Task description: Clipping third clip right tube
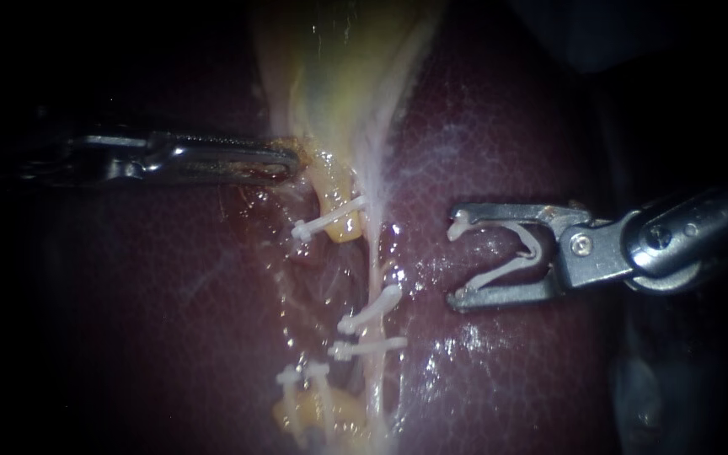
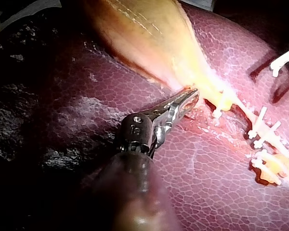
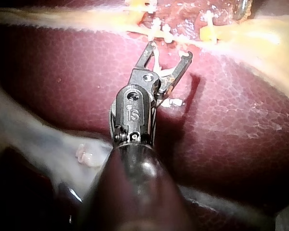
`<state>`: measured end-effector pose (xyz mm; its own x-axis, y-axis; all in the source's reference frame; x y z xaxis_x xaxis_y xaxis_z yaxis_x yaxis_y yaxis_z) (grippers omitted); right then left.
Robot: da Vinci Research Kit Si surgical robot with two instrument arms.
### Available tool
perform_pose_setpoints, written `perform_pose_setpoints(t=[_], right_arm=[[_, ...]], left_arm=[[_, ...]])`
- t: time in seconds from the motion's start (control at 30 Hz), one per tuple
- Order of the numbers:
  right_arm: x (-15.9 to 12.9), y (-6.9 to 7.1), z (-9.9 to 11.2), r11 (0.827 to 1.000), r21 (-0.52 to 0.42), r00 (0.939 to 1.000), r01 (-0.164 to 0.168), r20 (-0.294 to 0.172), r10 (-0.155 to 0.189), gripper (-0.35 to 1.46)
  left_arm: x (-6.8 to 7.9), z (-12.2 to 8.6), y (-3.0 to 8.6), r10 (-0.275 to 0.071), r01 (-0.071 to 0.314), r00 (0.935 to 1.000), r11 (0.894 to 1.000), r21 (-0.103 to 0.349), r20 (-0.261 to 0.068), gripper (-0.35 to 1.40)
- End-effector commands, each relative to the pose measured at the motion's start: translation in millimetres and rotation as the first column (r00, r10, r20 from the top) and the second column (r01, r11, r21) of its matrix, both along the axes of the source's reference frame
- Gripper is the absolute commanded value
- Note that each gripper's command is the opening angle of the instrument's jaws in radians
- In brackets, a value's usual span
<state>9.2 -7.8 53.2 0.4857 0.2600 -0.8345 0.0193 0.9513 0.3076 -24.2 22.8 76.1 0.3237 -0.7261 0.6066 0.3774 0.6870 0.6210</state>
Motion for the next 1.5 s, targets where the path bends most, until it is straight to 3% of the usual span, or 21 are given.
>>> perform_pose_setpoints(t=[0.03,0.2,0.47,0.7,0.9,1.03,1.27,1.5], right_arm=[[0.0,0.0,0.0,1.0,0.0,1.0,0.0,0.0,0.0,0.5],[0.0,0.0,0.0,1.0,0.003,1.0,0.004,-0.003,-0.004,0.5],[0.1,0.0,0.0,1.0,0.004,1.0,0.006,-0.005,-0.006,0.5],[0.6,0.1,0.0,1.0,0.011,0.9998,0.015,-0.013,-0.015,0.5],[1.6,0.2,0.1,0.99,0.138,0.9998,-0.008,-0.018,0.011,0.5],[2.6,0.4,0.4,0.967,0.253,0.9994,-0.028,-0.013,0.032,0.49],[4.5,1.5,2.1,0.901,0.428,0.9954,-0.073,-0.026,0.093,0.49],[5.3,2.2,4.4,0.832,0.543,0.9889,-0.114,-0.019,0.147,0.49]], left_arm=[[0.1,-0.1,0.0,0.001,-0.001,1.0,1.0,0.0,0.001,-0.35],[1.2,-2.2,0.6,0.007,-0.007,0.9999,1.0,0.011,0.008,-0.35],[5.3,-7.9,3.1,-0.055,0.055,0.9982,0.998,-0.004,0.024,-0.35],[5.6,-8.0,3.3,-0.06,0.06,0.9979,0.998,-0.011,0.025,-0.35],[5.4,-8.0,3.3,-0.061,0.061,0.9979,0.998,-0.011,0.024,-0.35],[5.3,-8.0,3.3,-0.061,0.061,0.9978,0.998,-0.011,0.024,-0.35],[5.2,-8.0,3.3,-0.062,0.062,0.9978,0.998,-0.011,0.023,-0.35],[5.1,-8.0,3.3,-0.062,0.063,0.9978,0.998,-0.011,0.023,-0.35]])
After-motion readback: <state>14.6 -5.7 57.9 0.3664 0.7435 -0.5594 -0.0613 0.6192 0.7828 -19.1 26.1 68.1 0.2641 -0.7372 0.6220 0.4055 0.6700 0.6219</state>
